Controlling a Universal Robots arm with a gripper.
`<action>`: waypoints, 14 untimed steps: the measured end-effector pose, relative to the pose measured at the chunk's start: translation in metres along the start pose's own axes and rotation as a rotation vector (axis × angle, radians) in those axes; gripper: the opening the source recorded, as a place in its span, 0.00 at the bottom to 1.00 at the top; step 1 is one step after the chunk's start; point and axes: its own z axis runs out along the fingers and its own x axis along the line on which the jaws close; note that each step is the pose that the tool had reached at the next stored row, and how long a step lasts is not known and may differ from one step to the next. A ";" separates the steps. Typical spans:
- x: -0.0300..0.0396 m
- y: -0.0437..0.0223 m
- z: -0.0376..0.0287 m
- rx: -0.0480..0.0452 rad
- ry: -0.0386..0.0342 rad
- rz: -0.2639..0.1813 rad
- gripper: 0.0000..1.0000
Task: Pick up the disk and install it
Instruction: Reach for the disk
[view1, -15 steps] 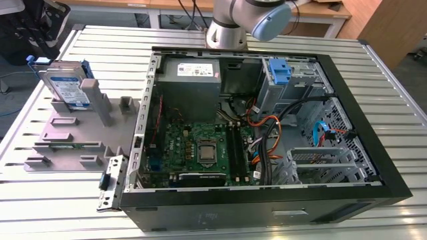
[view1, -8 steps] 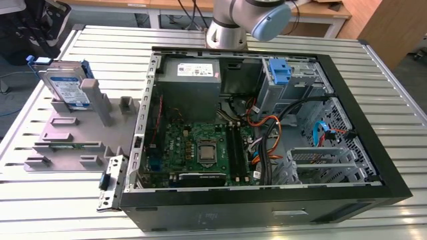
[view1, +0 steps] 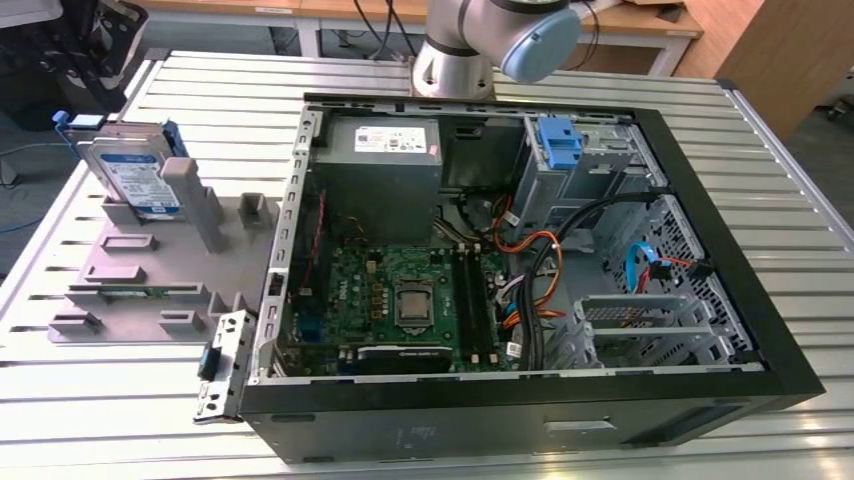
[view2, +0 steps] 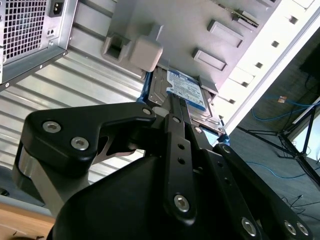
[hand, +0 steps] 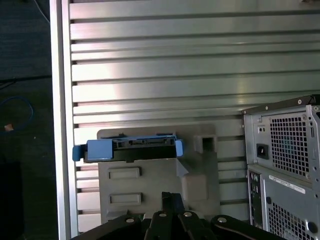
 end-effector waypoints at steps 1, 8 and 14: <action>0.0006 0.0005 0.0005 0.0000 -0.0003 0.000 0.11; 0.0020 0.0005 0.0012 -0.0001 -0.0011 0.000 0.11; 0.0032 0.0004 0.0017 -0.0001 -0.0016 0.000 0.11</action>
